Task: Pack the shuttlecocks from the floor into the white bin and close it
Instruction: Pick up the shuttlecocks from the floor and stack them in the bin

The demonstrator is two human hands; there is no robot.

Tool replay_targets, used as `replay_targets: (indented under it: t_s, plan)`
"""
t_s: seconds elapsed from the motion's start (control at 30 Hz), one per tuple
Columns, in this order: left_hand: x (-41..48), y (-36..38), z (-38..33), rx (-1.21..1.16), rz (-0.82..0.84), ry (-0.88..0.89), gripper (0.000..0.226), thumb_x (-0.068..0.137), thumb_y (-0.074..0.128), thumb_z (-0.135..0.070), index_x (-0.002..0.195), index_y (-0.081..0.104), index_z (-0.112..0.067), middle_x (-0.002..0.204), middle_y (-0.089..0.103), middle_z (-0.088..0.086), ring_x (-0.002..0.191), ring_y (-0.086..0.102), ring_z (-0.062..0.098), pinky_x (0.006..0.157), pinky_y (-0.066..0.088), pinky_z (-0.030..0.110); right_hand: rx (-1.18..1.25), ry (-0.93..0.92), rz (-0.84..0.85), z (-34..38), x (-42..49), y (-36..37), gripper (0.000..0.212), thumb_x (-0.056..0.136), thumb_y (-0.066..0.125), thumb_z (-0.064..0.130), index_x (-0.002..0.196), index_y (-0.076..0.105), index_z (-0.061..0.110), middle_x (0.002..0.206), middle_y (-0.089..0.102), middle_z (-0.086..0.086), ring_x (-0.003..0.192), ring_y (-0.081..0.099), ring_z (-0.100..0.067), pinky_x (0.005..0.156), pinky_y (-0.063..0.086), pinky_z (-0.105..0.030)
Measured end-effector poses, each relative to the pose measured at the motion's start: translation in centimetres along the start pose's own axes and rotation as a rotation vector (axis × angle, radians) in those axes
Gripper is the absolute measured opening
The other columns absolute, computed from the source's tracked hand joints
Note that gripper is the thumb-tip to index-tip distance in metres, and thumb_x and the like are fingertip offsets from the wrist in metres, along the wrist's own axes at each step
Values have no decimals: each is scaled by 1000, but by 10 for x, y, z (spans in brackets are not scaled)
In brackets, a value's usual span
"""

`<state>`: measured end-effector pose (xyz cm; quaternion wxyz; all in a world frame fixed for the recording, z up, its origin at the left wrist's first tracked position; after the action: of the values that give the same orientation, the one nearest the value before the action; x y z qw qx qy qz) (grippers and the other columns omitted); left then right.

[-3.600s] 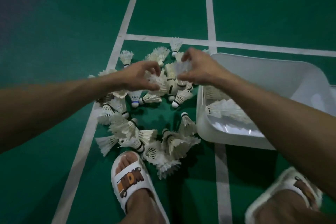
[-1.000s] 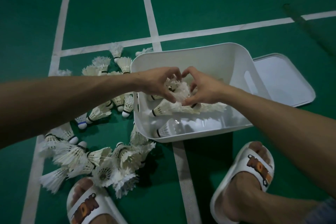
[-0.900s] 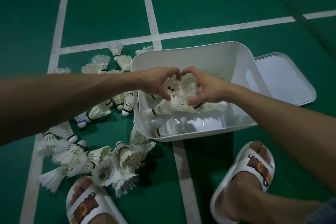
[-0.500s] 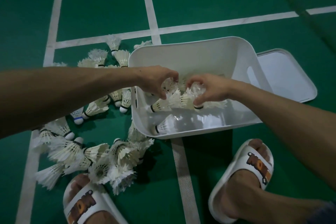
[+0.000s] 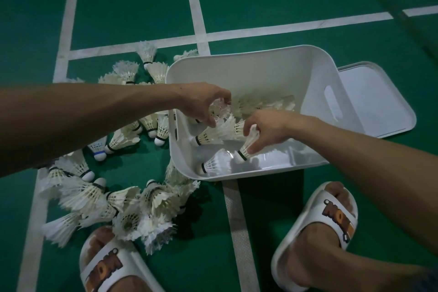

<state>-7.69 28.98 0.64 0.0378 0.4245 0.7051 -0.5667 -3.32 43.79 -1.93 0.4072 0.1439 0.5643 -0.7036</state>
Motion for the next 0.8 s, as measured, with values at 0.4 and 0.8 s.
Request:
replay_targets:
  t_s: [0.4, 0.8]
  plan:
    - [0, 1, -3, 27, 1, 26, 62, 80, 76, -29, 133, 44, -24, 129, 54, 5, 101, 49, 20, 86, 41, 32, -42, 118, 12, 14, 18, 36, 58, 77, 69, 59, 107, 68, 9, 86, 72, -6, 79, 65, -21, 64, 47, -27]
    - [0, 5, -1, 35, -15, 47, 62, 78, 77, -30, 131, 45, -22, 128, 54, 6, 106, 50, 22, 88, 42, 33, -121, 79, 189, 25, 31, 42, 32, 78, 77, 30, 101, 74, 8, 80, 74, 2, 75, 70, -13, 70, 53, -22]
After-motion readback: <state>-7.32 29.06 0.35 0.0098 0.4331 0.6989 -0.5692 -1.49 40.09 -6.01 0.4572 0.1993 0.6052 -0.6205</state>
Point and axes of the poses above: each hand's wrist, its own x-axis towards the middle knuckle, its own y-axis out of the palm, z = x × y, the point moved 5 cm from there along x, towards the middle knuckle
